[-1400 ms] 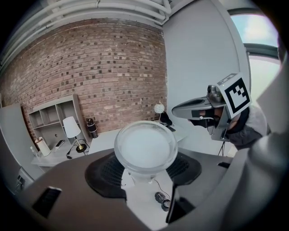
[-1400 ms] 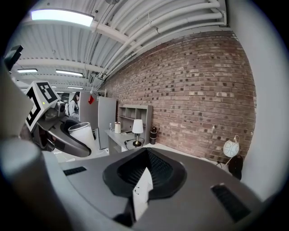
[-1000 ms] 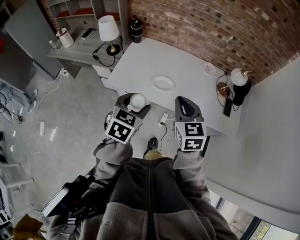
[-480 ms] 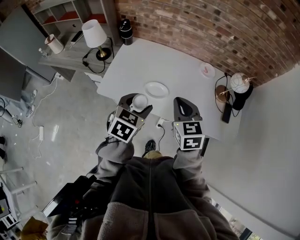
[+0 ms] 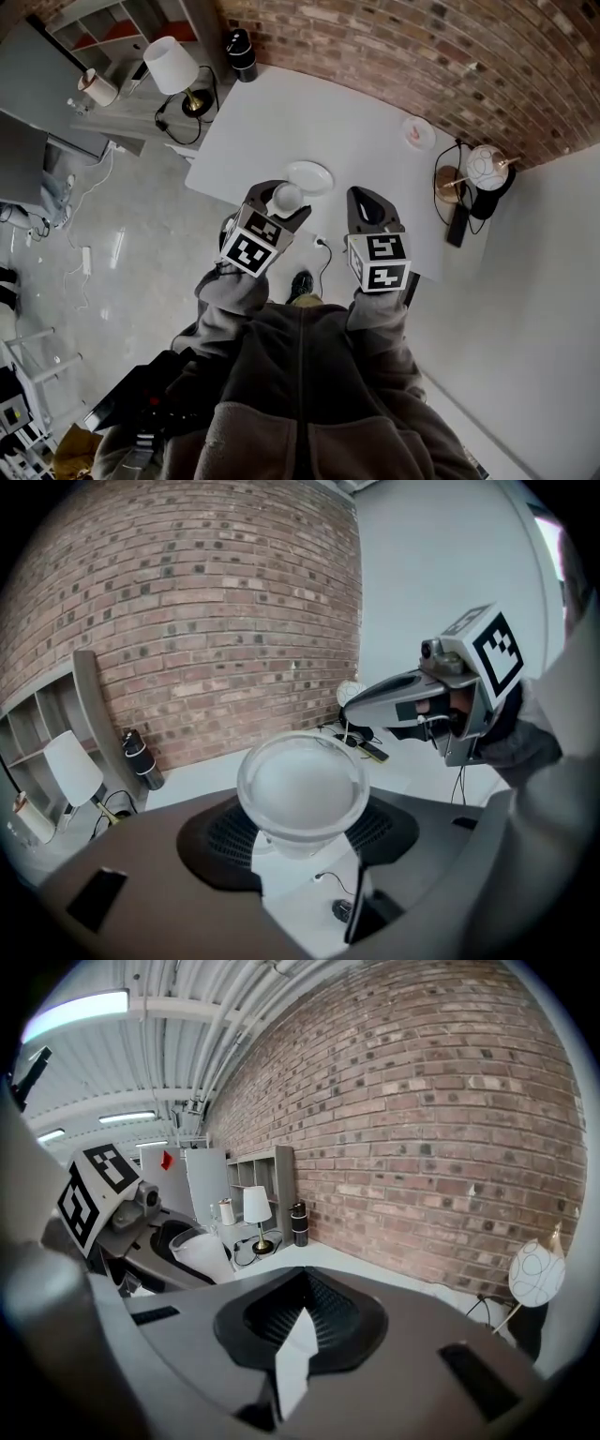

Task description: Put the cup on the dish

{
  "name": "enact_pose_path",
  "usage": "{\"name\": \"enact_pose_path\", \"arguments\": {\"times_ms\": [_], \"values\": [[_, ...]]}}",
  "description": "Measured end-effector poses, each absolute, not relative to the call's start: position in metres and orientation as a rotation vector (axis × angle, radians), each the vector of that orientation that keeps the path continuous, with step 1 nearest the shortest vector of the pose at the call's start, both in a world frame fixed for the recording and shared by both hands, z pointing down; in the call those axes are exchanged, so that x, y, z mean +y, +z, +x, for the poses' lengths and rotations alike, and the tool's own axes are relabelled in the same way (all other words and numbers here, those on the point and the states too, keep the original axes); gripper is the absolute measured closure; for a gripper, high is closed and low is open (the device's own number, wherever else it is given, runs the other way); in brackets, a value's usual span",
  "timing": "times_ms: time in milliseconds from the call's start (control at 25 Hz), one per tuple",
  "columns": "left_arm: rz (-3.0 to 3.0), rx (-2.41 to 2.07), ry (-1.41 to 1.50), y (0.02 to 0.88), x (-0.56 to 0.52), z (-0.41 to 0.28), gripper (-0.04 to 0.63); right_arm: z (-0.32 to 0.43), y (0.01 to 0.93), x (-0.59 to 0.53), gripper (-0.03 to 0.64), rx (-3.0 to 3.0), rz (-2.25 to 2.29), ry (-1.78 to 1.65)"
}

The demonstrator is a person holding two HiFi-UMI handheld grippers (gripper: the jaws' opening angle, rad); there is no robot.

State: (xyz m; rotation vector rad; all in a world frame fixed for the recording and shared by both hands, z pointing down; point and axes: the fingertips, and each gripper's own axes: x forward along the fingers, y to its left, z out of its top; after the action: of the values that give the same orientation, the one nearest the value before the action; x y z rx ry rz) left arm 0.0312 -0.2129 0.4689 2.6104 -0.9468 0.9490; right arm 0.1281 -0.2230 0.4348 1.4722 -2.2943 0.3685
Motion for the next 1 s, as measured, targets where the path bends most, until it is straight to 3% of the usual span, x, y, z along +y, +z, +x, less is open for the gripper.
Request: {"name": "enact_pose_path", "arguments": {"times_ms": [1000], "values": [[2.559, -0.818, 1.033, 0.632, -0.289, 0.045, 0.336, 0.124, 0.581, -0.277, 0.615, -2.11, 1.477, 0.603]]}}
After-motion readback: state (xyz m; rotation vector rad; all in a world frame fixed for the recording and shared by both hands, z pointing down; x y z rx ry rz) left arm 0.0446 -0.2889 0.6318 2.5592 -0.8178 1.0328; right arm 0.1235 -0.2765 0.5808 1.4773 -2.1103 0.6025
